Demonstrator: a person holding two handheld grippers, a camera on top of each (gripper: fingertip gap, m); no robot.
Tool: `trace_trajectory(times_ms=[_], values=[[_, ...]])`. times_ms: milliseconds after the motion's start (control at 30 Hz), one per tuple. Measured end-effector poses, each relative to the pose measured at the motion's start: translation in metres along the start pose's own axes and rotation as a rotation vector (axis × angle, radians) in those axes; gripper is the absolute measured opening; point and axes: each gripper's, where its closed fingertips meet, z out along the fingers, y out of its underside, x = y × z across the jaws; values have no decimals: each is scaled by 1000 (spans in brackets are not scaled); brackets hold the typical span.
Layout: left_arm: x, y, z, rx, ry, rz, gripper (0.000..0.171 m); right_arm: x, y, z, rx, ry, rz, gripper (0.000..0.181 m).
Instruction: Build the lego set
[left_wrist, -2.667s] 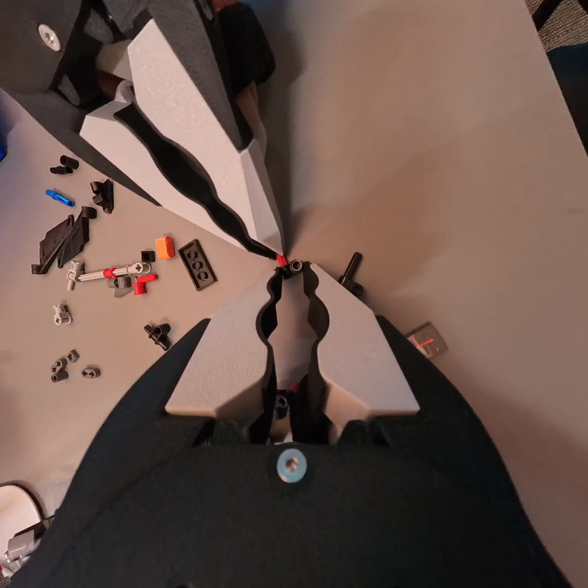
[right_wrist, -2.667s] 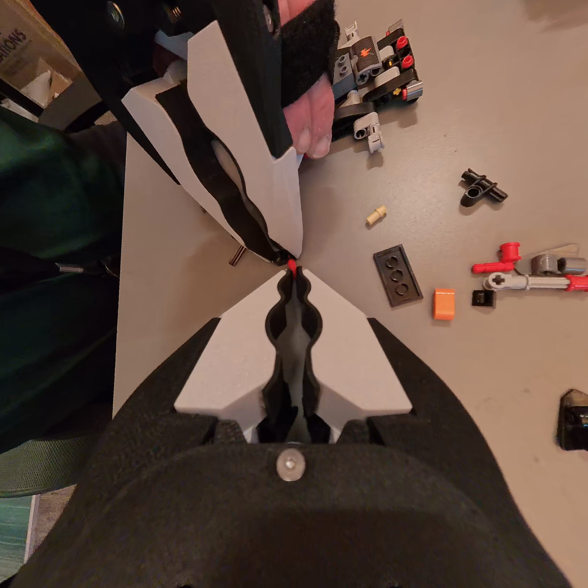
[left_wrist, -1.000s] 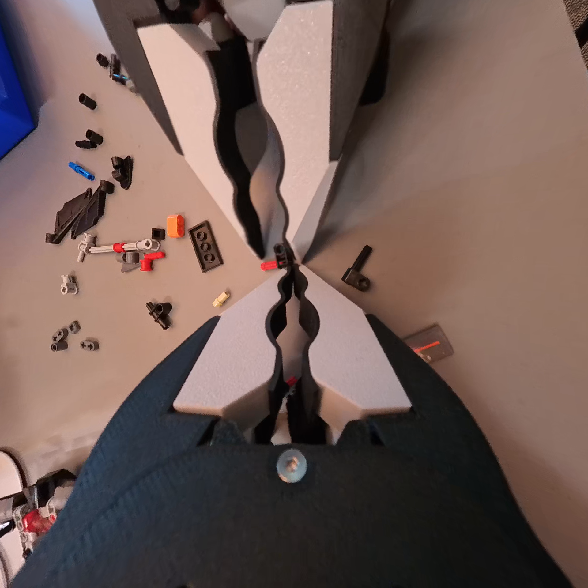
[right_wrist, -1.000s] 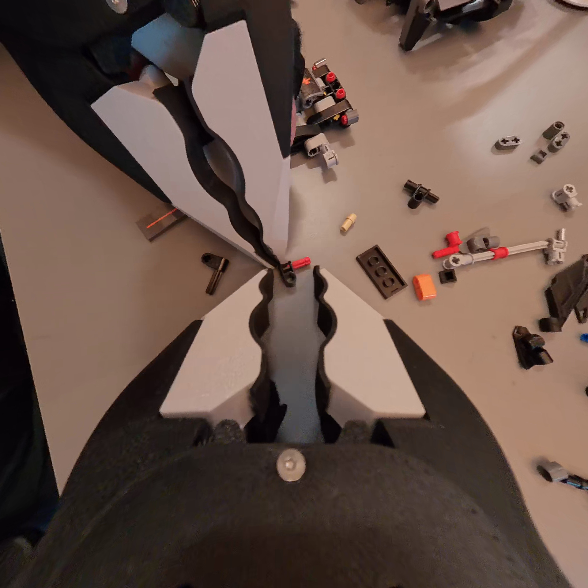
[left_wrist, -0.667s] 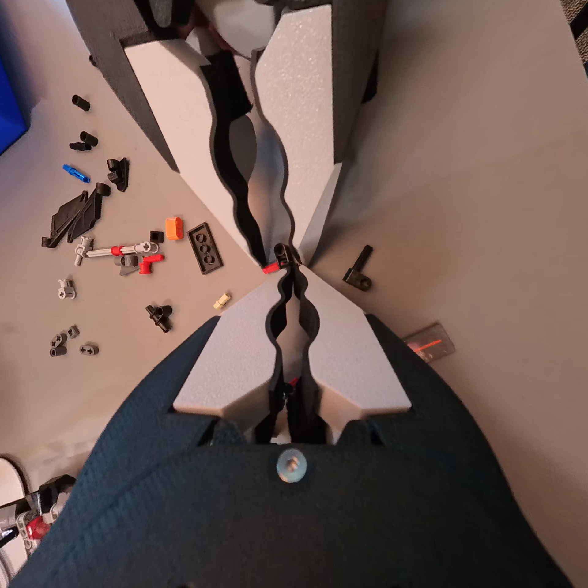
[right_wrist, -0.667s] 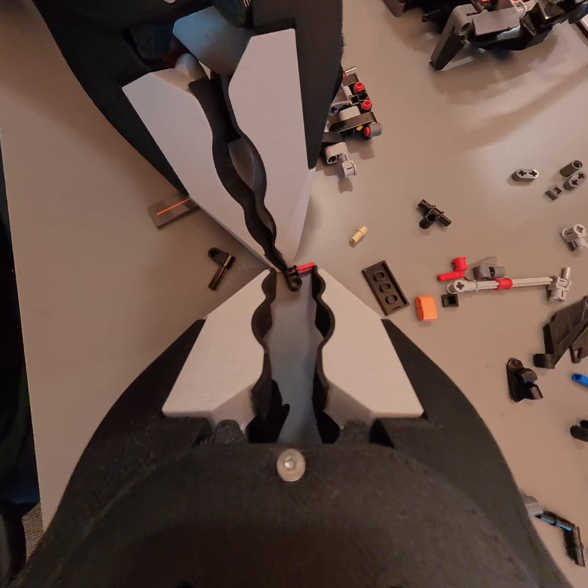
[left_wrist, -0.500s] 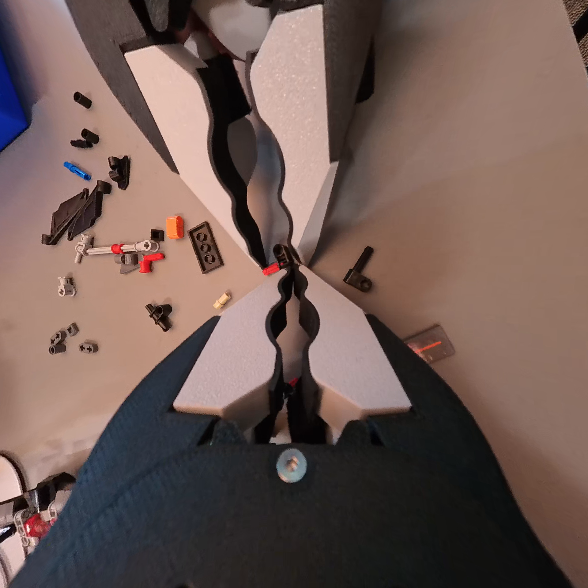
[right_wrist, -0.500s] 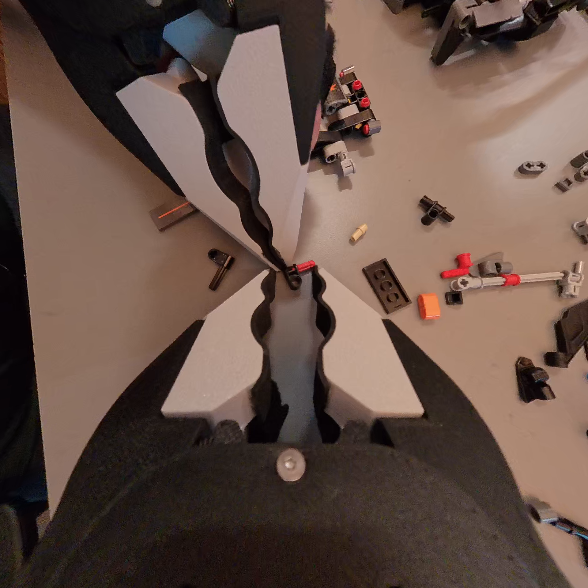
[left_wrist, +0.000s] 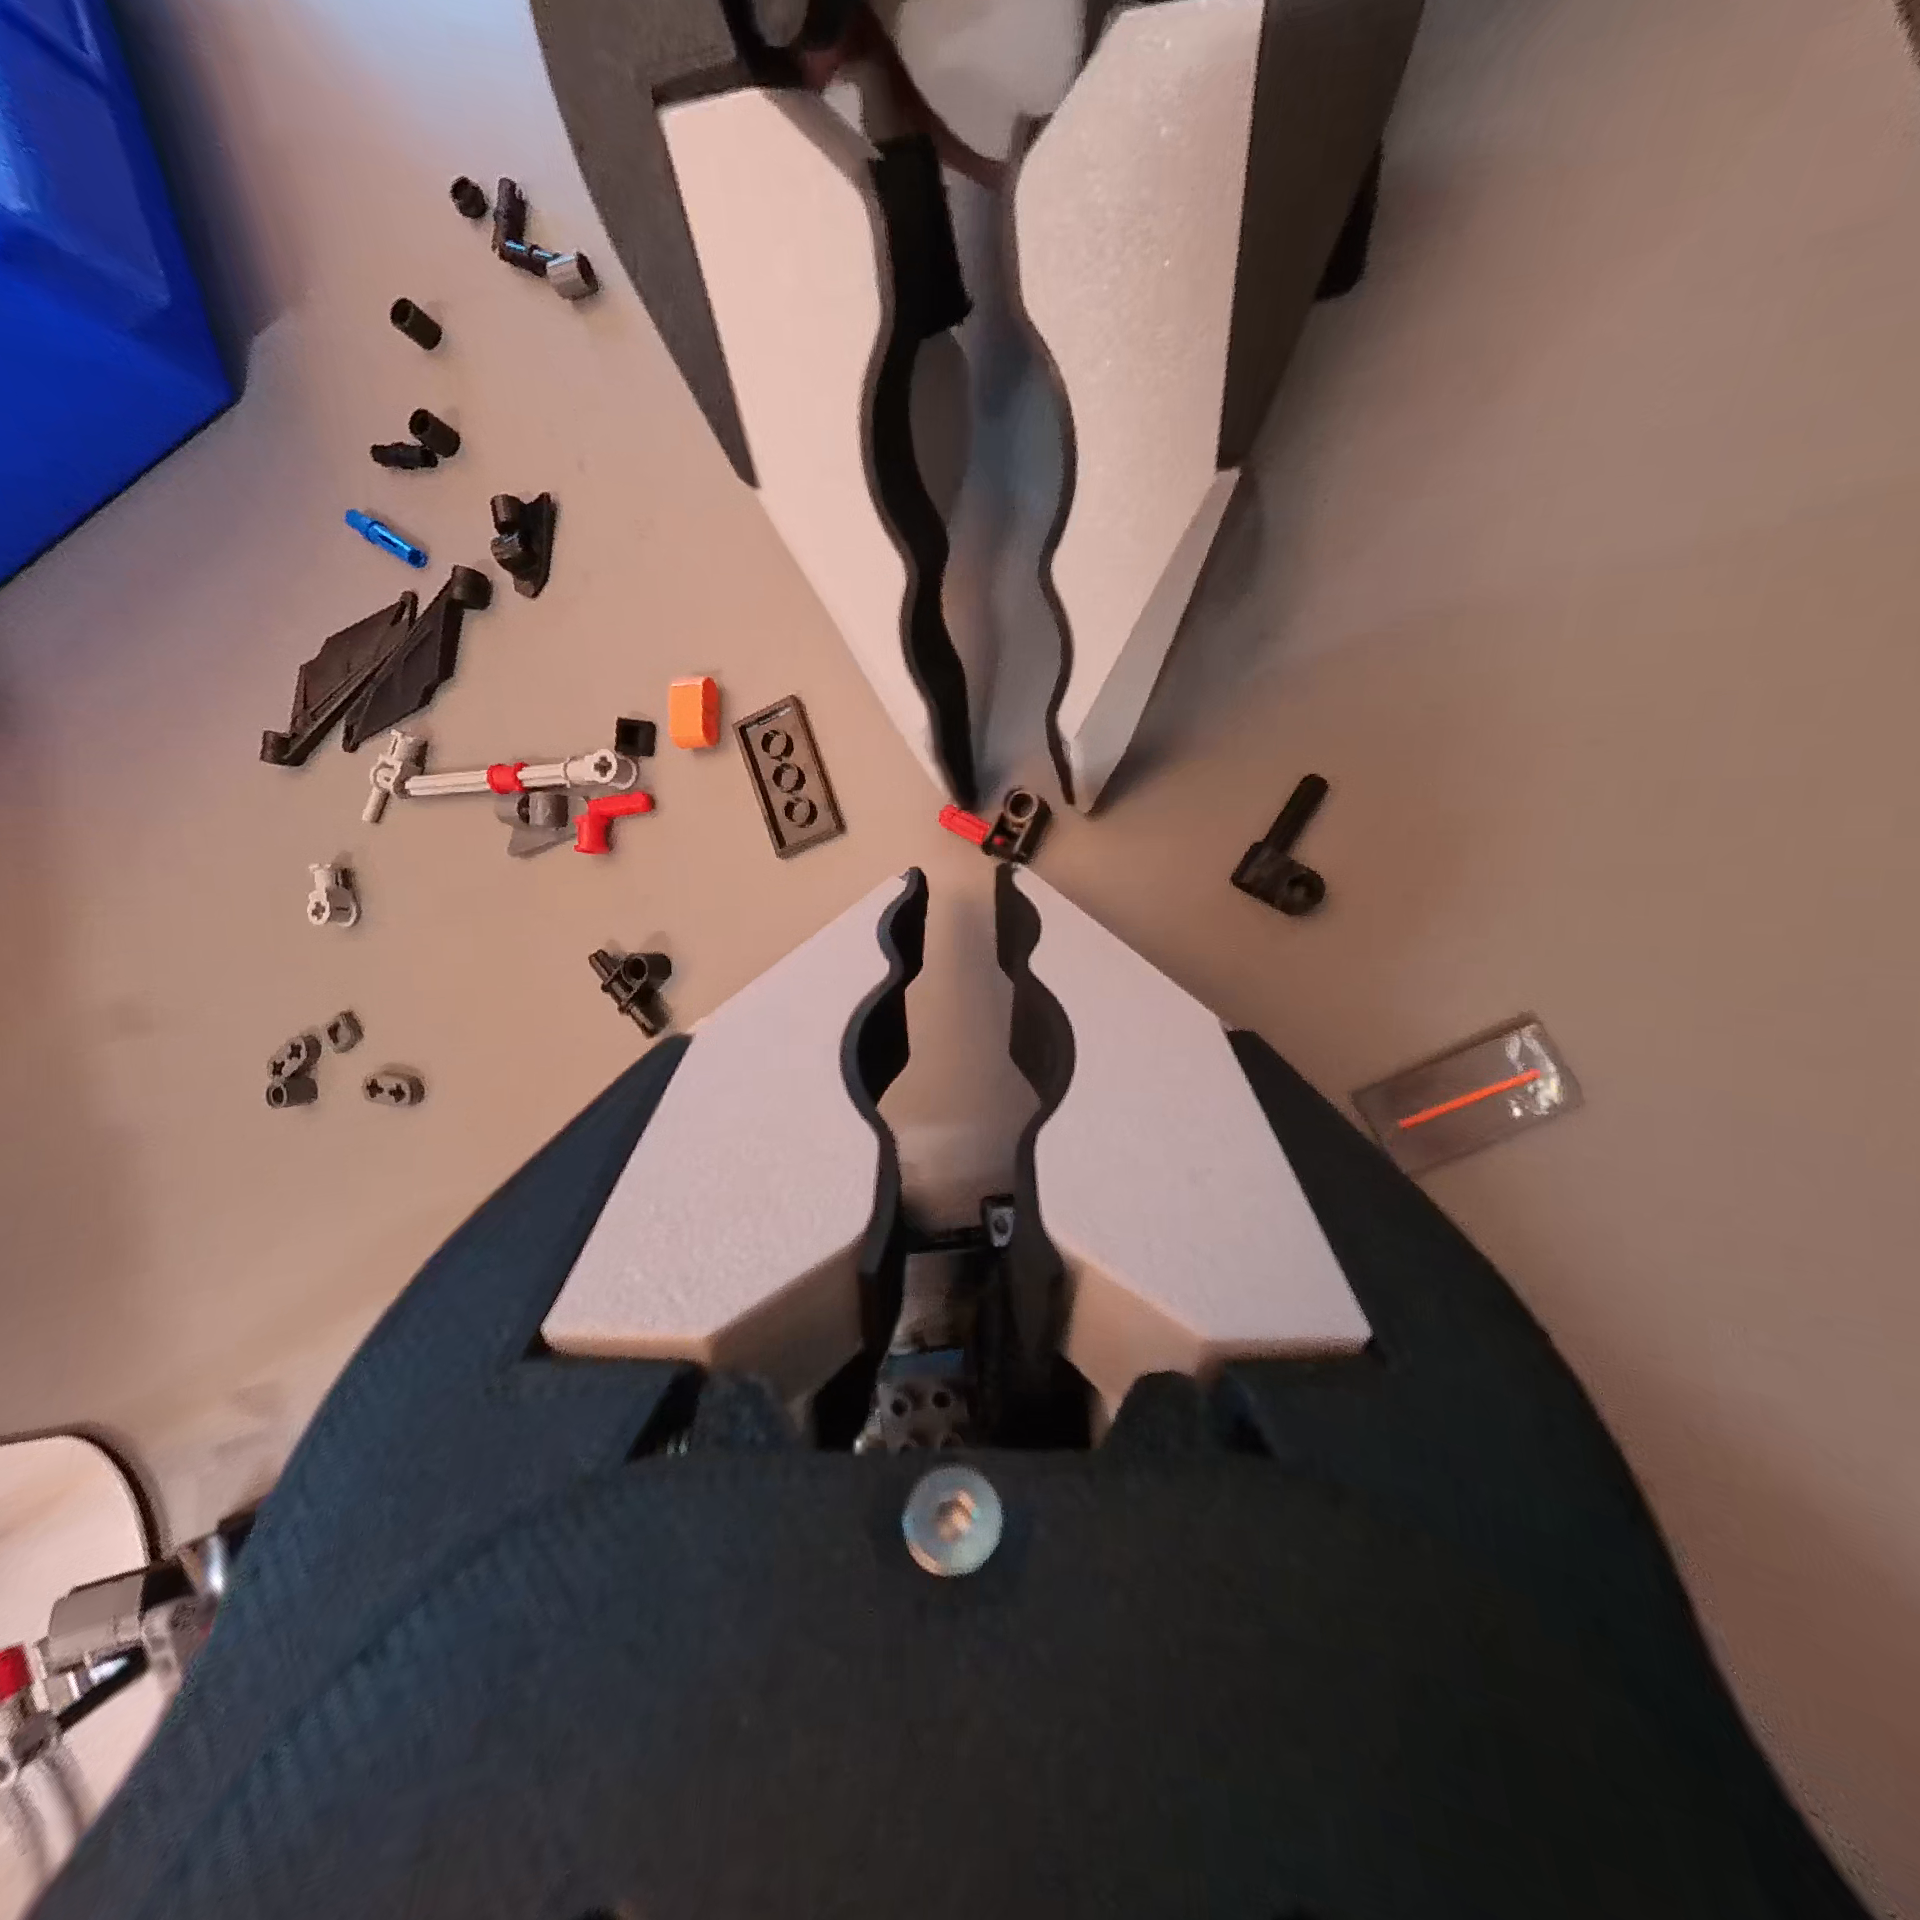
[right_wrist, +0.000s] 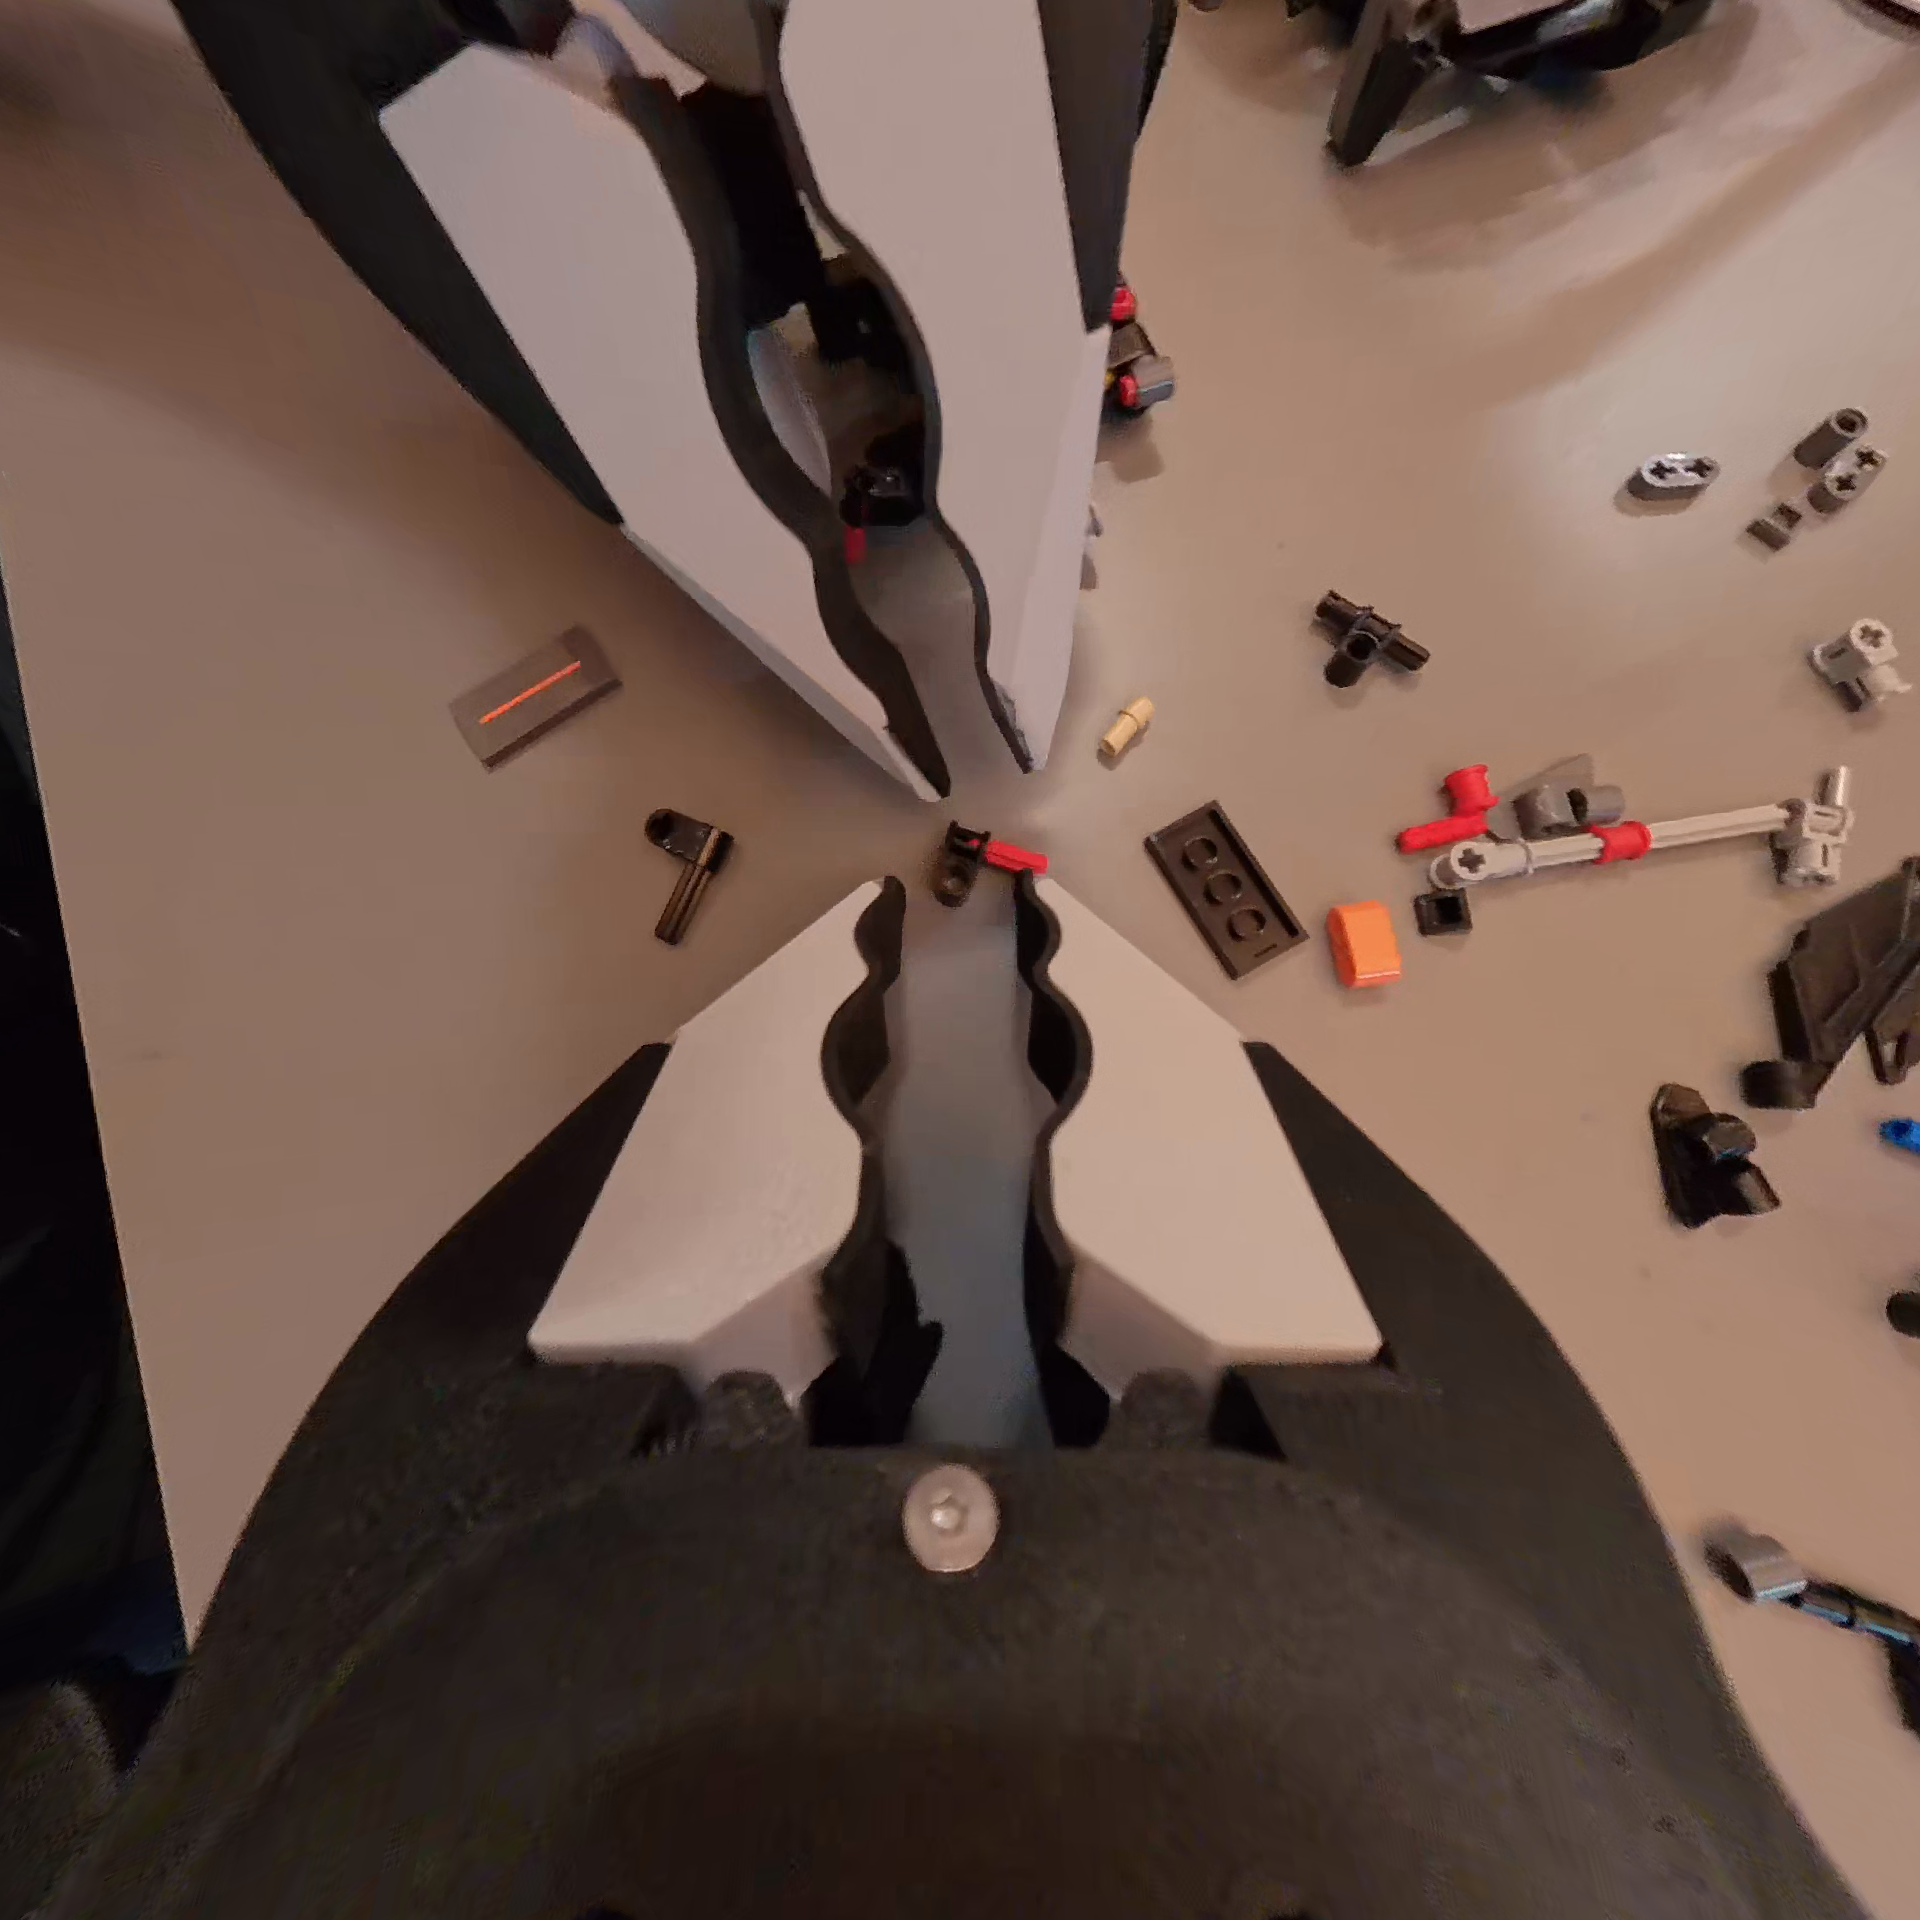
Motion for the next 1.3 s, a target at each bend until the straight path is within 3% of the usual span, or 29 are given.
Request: trace_trajectory(times_ms=[433, 767, 1033, 1133, 1300], values=[[-4, -1, 15, -25, 42, 77, 15, 13, -1, 0, -14, -10, -15, 30], [-3, 3, 13, -35, 31, 34, 10, -1, -1, -1, -27, -15, -74, 10], [1, 12, 5, -52, 32, 10, 11, -15, -17, -8, 43, -1, -164, 10], [4, 12, 5, -53, 40, 7, 12, -21, -8, -1, -12, -23, -196, 9], [10, 12, 3, -53, 54, -3, 13, -23, -7, 2, -13, -45, -161, 22]])
